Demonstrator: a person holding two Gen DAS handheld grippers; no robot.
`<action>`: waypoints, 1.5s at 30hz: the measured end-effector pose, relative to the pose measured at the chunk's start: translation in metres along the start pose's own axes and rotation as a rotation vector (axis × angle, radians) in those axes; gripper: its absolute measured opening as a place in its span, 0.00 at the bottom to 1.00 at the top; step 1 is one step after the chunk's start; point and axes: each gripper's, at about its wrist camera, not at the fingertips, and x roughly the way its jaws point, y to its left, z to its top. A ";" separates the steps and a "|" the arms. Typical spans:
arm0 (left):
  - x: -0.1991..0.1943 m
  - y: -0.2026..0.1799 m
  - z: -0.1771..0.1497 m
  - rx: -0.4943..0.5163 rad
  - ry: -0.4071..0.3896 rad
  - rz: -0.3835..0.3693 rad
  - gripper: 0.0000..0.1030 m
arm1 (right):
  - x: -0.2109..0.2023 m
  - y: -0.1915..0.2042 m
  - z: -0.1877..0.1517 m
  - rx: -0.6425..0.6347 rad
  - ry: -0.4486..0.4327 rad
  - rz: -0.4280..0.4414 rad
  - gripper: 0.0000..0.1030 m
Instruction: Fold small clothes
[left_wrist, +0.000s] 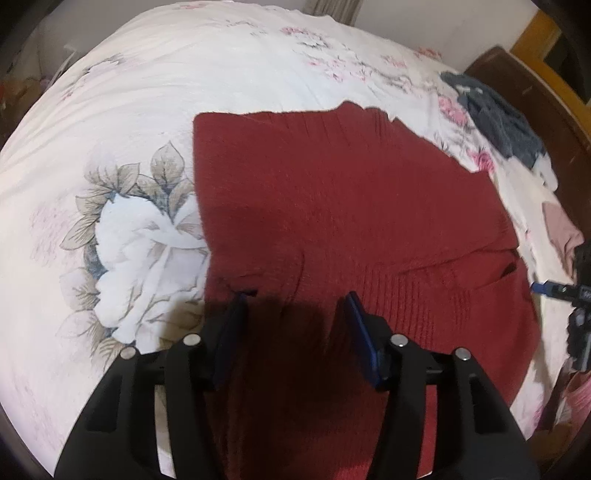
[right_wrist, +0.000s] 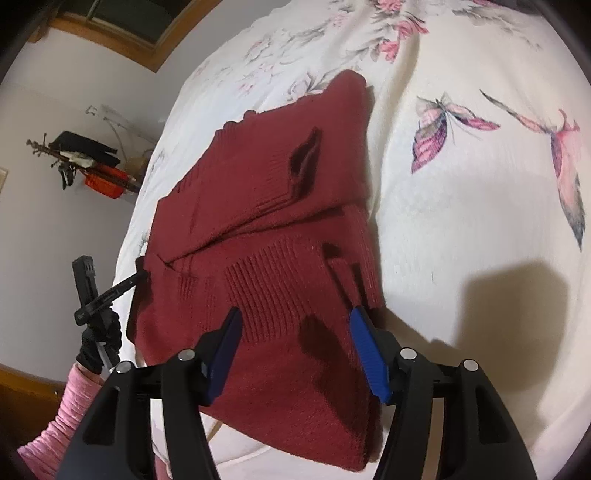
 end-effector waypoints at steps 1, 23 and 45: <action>0.002 0.000 -0.001 -0.003 0.009 -0.013 0.36 | -0.001 0.000 0.000 -0.008 -0.003 -0.006 0.60; 0.010 -0.001 -0.020 -0.056 0.005 -0.086 0.26 | 0.034 0.031 0.016 -0.316 0.032 -0.206 0.61; -0.060 -0.031 -0.050 -0.001 -0.180 -0.125 0.10 | -0.021 0.046 -0.017 -0.356 -0.067 -0.120 0.09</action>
